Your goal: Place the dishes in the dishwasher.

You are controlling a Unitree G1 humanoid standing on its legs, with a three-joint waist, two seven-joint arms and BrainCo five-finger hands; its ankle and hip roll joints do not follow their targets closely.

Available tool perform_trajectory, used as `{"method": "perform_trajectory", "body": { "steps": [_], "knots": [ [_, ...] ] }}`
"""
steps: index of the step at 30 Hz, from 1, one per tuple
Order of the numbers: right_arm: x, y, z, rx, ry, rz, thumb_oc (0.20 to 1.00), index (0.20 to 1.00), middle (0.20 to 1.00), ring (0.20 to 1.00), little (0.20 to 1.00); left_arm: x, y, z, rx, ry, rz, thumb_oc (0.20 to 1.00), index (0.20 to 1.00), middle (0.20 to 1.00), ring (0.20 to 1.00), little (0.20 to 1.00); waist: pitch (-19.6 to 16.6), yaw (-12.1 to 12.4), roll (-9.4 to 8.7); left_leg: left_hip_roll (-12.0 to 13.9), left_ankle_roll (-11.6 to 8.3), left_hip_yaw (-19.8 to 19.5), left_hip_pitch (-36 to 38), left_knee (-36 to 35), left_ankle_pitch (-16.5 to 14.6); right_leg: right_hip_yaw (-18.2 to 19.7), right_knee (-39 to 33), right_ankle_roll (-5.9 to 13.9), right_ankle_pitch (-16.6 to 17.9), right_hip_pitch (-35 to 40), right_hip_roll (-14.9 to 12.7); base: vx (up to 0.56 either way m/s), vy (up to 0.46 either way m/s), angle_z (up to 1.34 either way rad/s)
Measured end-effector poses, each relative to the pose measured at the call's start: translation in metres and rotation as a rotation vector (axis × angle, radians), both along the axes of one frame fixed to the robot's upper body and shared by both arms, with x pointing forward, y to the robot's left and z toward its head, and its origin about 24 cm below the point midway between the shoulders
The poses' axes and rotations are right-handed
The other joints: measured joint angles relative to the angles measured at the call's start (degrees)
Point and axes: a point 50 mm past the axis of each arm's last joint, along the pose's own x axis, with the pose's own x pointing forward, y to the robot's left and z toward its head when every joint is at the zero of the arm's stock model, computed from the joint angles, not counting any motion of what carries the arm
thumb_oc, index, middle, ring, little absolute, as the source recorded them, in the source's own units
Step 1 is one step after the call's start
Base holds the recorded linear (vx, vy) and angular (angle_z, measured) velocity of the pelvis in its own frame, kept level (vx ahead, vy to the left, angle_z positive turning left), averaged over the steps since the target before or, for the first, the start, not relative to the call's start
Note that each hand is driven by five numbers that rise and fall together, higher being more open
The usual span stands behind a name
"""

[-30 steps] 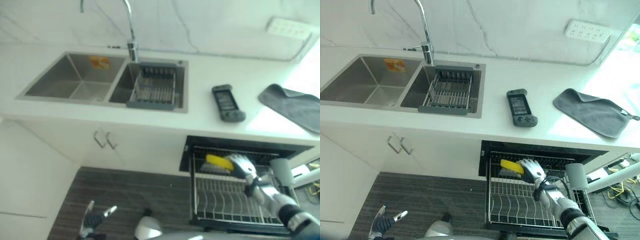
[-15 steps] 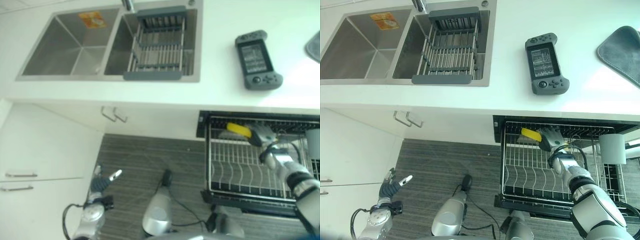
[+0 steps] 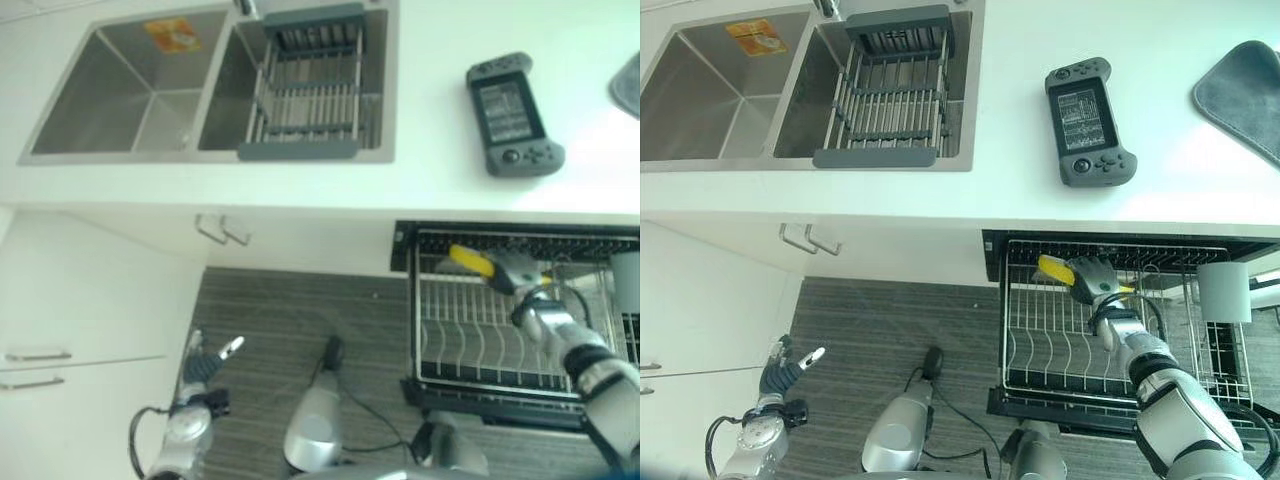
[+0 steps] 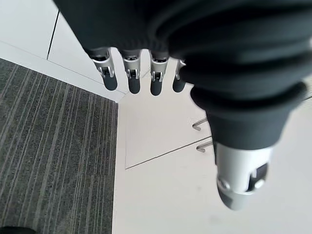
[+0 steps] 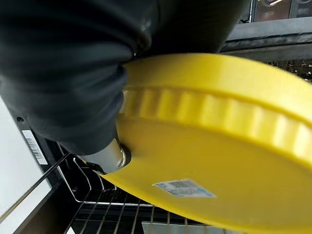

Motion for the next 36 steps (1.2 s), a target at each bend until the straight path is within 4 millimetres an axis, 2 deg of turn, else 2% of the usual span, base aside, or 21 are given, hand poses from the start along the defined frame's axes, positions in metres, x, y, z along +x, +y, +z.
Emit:
{"method": "perform_trajectory", "body": {
  "steps": [4,12,16,19,22,25,26,27,28,32,34,35,36],
  "knots": [
    [0.001,0.014,-0.01,0.006,0.009,-0.04,0.2,0.2,0.2,0.2,0.2,0.003,-0.001,0.002,-0.001,-0.018,-0.005,1.0,1.0,1.0,1.0,1.0,-0.1,0.0,-0.66,0.0,0.0,0.0,0.0,0.0,0.0,0.0,0.0,0.01,0.0,0.0,-0.1,0.0,0.0,0.0],
    [0.003,0.029,-0.017,-0.003,0.003,-0.097,0.2,0.2,0.2,0.2,0.2,0.002,-0.003,0.001,-0.004,-0.018,0.005,1.0,1.0,1.0,1.0,1.0,-0.2,-0.8,-0.71,-0.7,0.01,0.0,-0.1,0.0,0.0,0.2,0.0,0.33,-0.2,-0.1,-0.7,0.0,0.013,0.01],
    [0.001,0.038,-0.022,-0.086,0.018,-0.069,0.2,0.2,0.2,0.2,0.2,0.002,-0.003,0.0,-0.003,-0.015,0.008,1.0,1.0,1.0,1.0,1.0,-1.0,-1.3,-0.72,-0.9,0.11,0.2,-0.1,0.0,0.0,0.1,0.0,0.22,0.0,-0.2,-0.9,0.0,0.0,0.0],
    [-0.008,0.039,-0.033,-0.156,0.057,-0.048,0.2,0.2,0.2,0.2,0.2,0.0,-0.004,-0.002,-0.007,-0.007,0.01,1.0,1.0,1.0,1.0,1.0,-3.1,-1.3,-0.74,-1.0,0.3,0.1,0.0,0.0,-0.1,0.1,0.1,0.32,0.1,-0.1,-0.9,0.03,0.017,0.01],
    [-0.013,0.036,-0.038,-0.179,0.078,-0.052,0.2,0.2,0.2,0.2,0.2,0.003,-0.006,-0.002,-0.009,-0.003,-0.006,1.0,1.0,1.0,1.0,1.0,-3.6,-1.4,-0.74,-1.4,0.69,0.1,-0.1,1.2,-0.4,0.4,0.7,0.33,0.1,0.0,-1.2,-0.04,0.069,-0.03],
    [-0.013,0.032,-0.041,-0.2,0.131,-0.062,0.2,0.2,0.2,0.2,0.2,0.011,-0.016,-0.004,-0.015,0.004,-0.062,1.0,1.0,1.0,1.0,1.0,-3.4,-1.4,-0.68,-1.8,1.42,0.1,-2.8,9.6,-4.3,0.9,5.0,0.05,-2.0,-0.9,-2.3,-0.01,0.029,-0.07],
    [-0.014,0.03,-0.044,-0.206,0.174,-0.065,0.2,0.2,0.2,0.2,0.2,0.011,-0.019,-0.005,-0.017,0.004,-0.077,1.0,1.0,1.0,1.0,1.0,-3.1,-1.3,-0.73,-1.7,1.51,0.2,-3.2,13.5,-6.9,1.7,7.2,0.31,-3.1,-1.0,-2.5,0.03,0.0,-0.17],
    [-0.015,0.029,-0.046,-0.206,0.197,-0.068,0.2,0.2,0.2,0.2,0.2,0.012,-0.018,-0.004,-0.016,0.001,-0.072,1.0,1.0,1.0,1.0,1.0,-2.1,-1.5,-1.01,-1.8,1.65,0.3,-3.2,16.1,-8.5,2.0,8.6,-0.37,-4.4,-1.0,-3.0,0.03,-0.001,-0.19],
    [-0.018,0.027,-0.049,-0.208,0.218,-0.075,0.2,0.2,0.2,0.2,0.2,0.012,-0.016,-0.004,-0.016,-0.001,-0.064,1.0,1.0,1.0,1.0,1.0,-1.5,-1.5,-1.46,-1.8,1.83,0.5,-3.2,17.5,-9.6,2.1,9.2,0.16,-5.0,-0.9,-3.3,0.04,0.0,-0.1],
    [-0.028,0.017,-0.058,-0.171,0.271,-0.142,0.2,0.2,0.2,0.2,0.2,0.003,-0.008,-0.005,-0.012,0.014,-0.023,1.0,1.0,1.0,1.0,1.0,1.3,-1.0,-3.03,-1.9,2.74,1.7,-3.2,22.8,-12.9,0.1,12.3,0.19,-5.5,-0.1,-5.4,0.03,0.028,-0.18],
    [-0.032,0.017,-0.061,-0.168,0.274,-0.146,0.2,0.2,0.2,0.2,0.2,-0.005,-0.007,-0.009,-0.014,0.037,-0.018,1.0,1.0,1.0,1.0,1.0,1.5,-1.0,-3.14,-2.0,3.02,1.9,-3.6,23.2,-13.2,0.1,11.4,0.28,-5.5,0.2,-5.5,0.0,0.082,-0.13],
    [-0.031,0.016,-0.06,-0.162,0.267,-0.155,0.2,0.2,0.2,0.2,0.2,-0.006,-0.006,-0.009,-0.01,0.041,-0.019,1.0,1.0,1.0,1.0,1.0,1.7,-1.2,-3.06,-2.0,3.4,1.9,-4.3,24.4,-13.6,0.2,13.5,-0.09,-5.9,-0.6,-5.9,0.0,0.079,0.03],
    [-0.03,0.015,-0.058,-0.143,0.257,-0.169,0.2,0.2,0.2,0.2,0.2,-0.004,-0.006,-0.008,-0.009,0.04,-0.02,1.0,1.0,1.0,1.0,1.0,2.3,-1.3,-3.05,-2.6,3.53,1.7,-4.7,26.1,-14.3,0.3,14.7,0.44,-6.0,-1.3,-6.7,0.01,0.079,0.05]
  ]
}}
